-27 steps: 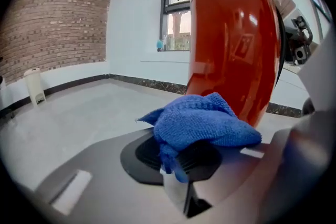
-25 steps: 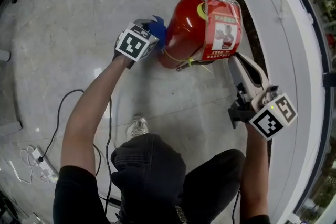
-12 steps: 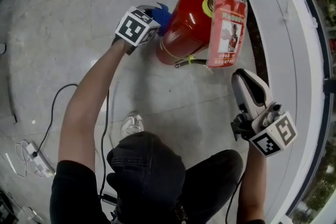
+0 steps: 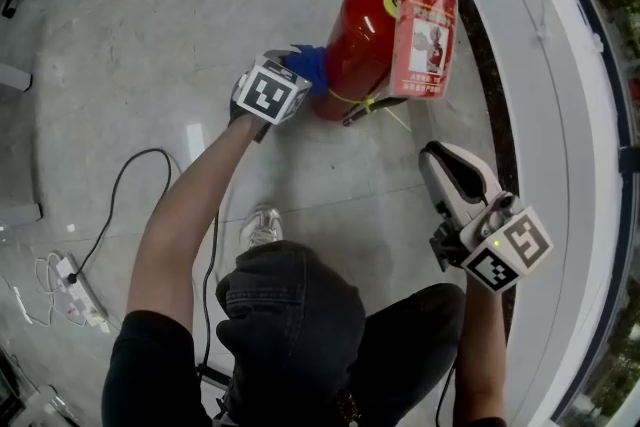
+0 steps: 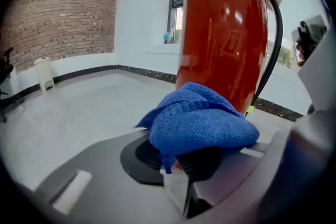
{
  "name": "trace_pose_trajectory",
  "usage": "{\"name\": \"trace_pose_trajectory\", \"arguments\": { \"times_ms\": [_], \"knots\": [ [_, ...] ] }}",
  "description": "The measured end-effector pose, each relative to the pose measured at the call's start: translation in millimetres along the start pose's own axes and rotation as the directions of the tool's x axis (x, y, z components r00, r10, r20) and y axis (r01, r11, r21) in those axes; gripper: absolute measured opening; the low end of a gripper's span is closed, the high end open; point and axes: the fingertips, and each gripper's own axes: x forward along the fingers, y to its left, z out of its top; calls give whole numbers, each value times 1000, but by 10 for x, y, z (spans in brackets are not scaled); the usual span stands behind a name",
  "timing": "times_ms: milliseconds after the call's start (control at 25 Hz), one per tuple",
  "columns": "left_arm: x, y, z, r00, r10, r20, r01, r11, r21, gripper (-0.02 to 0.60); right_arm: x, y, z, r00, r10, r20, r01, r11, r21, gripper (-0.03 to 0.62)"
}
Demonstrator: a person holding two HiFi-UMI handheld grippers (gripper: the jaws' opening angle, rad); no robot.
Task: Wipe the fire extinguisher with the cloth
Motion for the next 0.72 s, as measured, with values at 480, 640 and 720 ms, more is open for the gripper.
{"name": "trace_pose_trajectory", "arguments": {
  "times_ms": [480, 640, 720],
  "knots": [
    [-157, -555, -346, 994, 56, -99, -70, 988, -141, 38, -224, 26, -147, 999, -40, 3, 40, 998, 42, 38],
    [-84, -812, -402, 992, 30, -123, -50, 987, -155, 38, -322, -22, -202, 998, -60, -4, 60, 997, 56, 38],
    [-24, -952, -417, 992, 3, -129, -23, 987, -161, 38, -351, -40, -213, 998, -66, -6, 66, 996, 59, 38]
  ]
}}
